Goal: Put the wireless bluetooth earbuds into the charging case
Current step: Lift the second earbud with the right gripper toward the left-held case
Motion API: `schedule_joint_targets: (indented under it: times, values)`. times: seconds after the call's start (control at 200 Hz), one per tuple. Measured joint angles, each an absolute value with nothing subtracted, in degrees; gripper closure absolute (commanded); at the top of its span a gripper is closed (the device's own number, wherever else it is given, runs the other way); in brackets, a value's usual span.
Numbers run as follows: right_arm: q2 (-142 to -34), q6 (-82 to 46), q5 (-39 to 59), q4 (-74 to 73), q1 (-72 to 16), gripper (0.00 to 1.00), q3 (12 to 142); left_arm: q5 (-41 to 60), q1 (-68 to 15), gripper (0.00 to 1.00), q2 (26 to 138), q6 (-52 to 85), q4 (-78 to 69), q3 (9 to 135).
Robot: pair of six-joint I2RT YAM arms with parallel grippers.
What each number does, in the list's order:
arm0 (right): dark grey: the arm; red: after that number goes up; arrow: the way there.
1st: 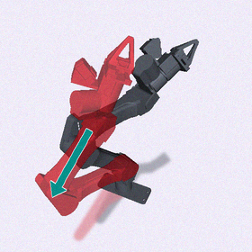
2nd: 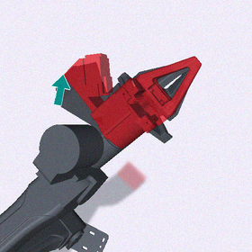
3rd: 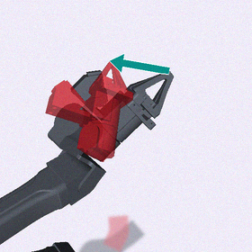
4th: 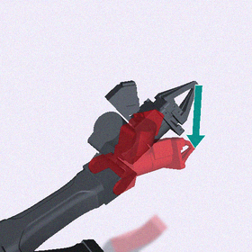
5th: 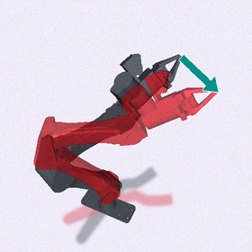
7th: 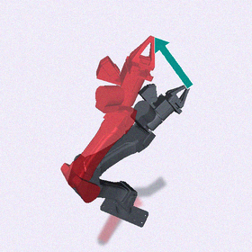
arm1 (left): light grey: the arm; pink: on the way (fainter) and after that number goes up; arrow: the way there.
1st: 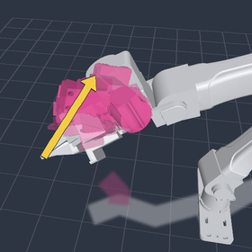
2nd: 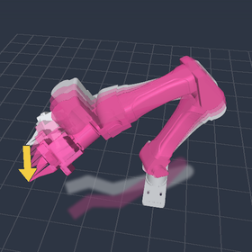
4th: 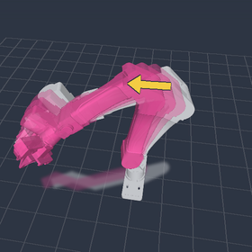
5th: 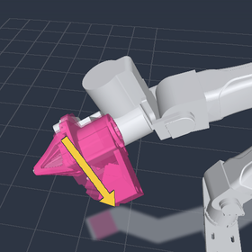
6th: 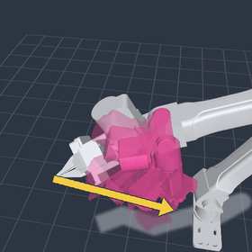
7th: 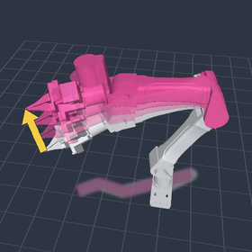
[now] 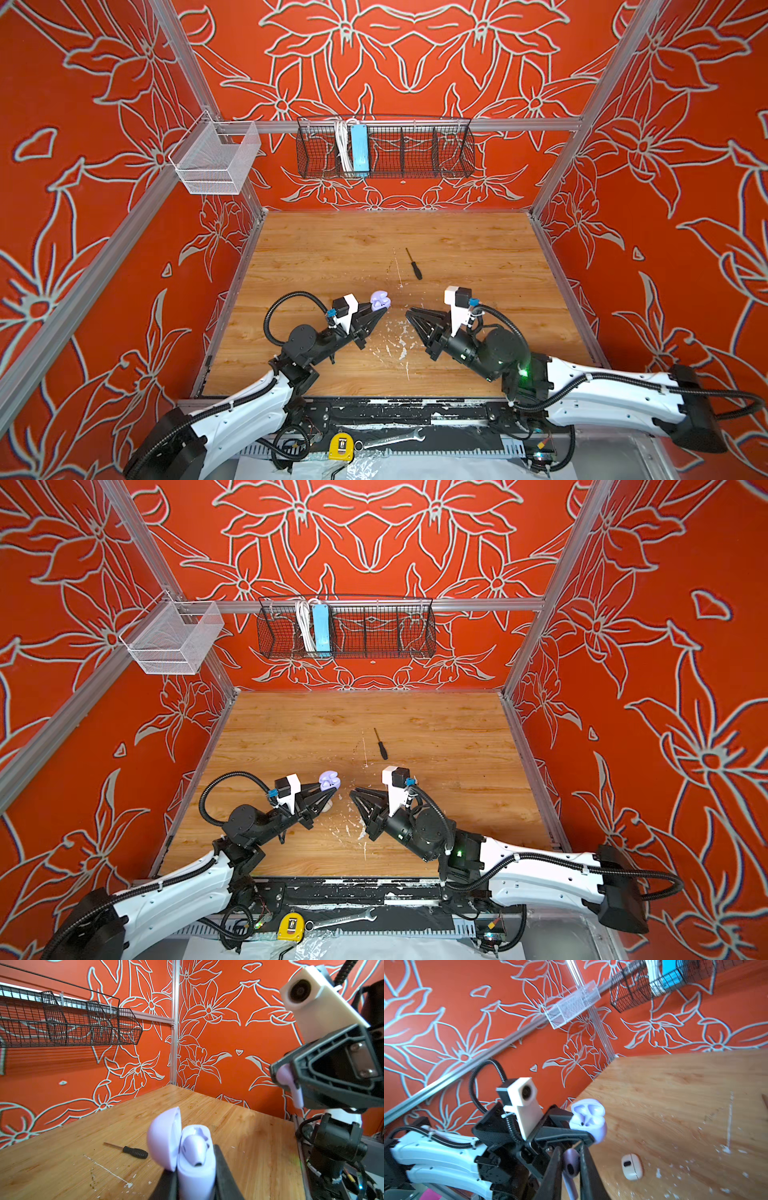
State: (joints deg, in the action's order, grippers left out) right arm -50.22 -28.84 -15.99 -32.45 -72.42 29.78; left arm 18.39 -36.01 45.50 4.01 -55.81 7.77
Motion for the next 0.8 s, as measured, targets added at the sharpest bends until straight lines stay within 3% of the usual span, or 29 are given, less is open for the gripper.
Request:
schedule_joint_targets:
  times: [0.415, 0.801]
  values:
    - [-60.2, -24.4, -11.0, -55.7, -72.8, 0.87, 29.3, 21.2, -38.1, 1.0, 40.1, 6.5, -60.2, 7.0]
    - [-65.0, -24.4, -9.1, -62.5, -73.4, 0.87, 32.3, 23.2, -39.9, 1.0, 37.5, 5.8, -61.0, 6.9]
